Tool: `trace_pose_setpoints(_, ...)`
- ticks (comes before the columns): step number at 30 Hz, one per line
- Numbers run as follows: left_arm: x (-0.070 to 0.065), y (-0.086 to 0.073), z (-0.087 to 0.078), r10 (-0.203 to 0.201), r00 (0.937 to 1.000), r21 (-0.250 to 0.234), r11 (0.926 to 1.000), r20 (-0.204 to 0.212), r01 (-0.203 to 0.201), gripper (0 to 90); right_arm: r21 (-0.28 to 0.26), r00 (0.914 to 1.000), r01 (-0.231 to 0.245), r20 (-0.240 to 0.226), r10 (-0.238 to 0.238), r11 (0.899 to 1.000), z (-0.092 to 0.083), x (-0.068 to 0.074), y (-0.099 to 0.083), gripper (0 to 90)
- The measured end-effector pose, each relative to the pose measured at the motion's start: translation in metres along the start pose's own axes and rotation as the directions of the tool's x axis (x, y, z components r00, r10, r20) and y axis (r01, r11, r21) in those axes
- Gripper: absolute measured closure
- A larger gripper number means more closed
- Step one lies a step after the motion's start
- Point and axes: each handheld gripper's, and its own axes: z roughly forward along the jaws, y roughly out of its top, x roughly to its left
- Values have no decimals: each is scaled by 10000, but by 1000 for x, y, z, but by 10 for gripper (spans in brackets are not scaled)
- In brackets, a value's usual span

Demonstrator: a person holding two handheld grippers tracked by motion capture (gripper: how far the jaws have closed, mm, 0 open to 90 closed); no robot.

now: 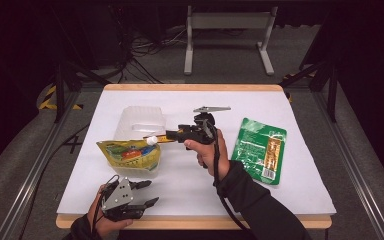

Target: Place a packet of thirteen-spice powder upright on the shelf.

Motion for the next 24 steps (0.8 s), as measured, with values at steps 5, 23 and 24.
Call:
trace_pose_setpoints(5, -1, 0, 1, 119, 9999, 41, 9999, 56, -119, 446, -119, 9983, -557, -153, 556, 9984, 8, 1, 2, 327)
trace_pose_setpoints(23, -4, 3, 5, 486, 9980, 178, 9986, 411, -494, 436, 759, 9929, -766, -851, 830, 9942, 26, -7, 19, 327)
trace_pose_setpoints(24, -4, 3, 5, 486, 9980, 178, 9986, 411, -494, 435, 841, 9906, -908, -946, 987, 9923, 29, -8, 19, 326)
